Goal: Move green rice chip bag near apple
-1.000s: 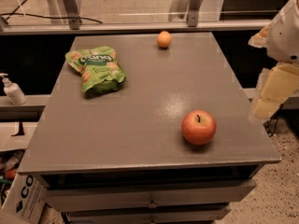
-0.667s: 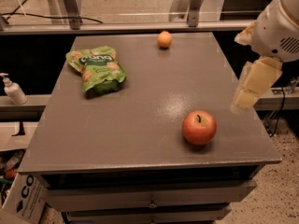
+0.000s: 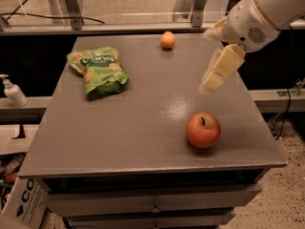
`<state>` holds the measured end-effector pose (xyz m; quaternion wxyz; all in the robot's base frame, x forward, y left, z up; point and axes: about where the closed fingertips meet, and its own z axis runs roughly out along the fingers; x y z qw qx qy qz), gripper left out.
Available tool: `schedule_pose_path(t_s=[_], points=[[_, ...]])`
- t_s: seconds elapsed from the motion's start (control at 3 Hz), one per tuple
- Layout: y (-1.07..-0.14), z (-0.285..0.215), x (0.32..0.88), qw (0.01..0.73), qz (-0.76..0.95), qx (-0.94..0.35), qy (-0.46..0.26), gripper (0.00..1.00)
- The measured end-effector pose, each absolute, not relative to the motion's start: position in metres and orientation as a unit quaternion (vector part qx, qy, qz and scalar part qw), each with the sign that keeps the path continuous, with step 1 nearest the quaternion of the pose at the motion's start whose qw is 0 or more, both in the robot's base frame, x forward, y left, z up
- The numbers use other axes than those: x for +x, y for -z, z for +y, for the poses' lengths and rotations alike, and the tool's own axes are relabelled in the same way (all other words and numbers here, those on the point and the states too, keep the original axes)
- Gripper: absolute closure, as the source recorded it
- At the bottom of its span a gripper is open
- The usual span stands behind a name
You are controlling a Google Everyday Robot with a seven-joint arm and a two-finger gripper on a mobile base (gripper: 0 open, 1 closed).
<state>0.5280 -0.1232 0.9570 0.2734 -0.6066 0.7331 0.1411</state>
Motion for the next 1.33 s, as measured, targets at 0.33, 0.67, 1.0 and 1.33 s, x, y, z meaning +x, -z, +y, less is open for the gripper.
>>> schedule_pose_path(t_s=[0.33, 0.67, 1.0, 1.33], points=[[-0.949, -0.077, 0.536, 0.286, 0.706, -0.616, -0.202, 0.0], [-0.949, -0.077, 0.536, 0.286, 0.706, -0.616, -0.202, 0.0], [-0.94, -0.07, 0.545, 0.293, 0.704, -0.614, -0.205, 0.0], [-0.924, -0.047, 0.575, 0.317, 0.685, -0.626, -0.196, 0.0]])
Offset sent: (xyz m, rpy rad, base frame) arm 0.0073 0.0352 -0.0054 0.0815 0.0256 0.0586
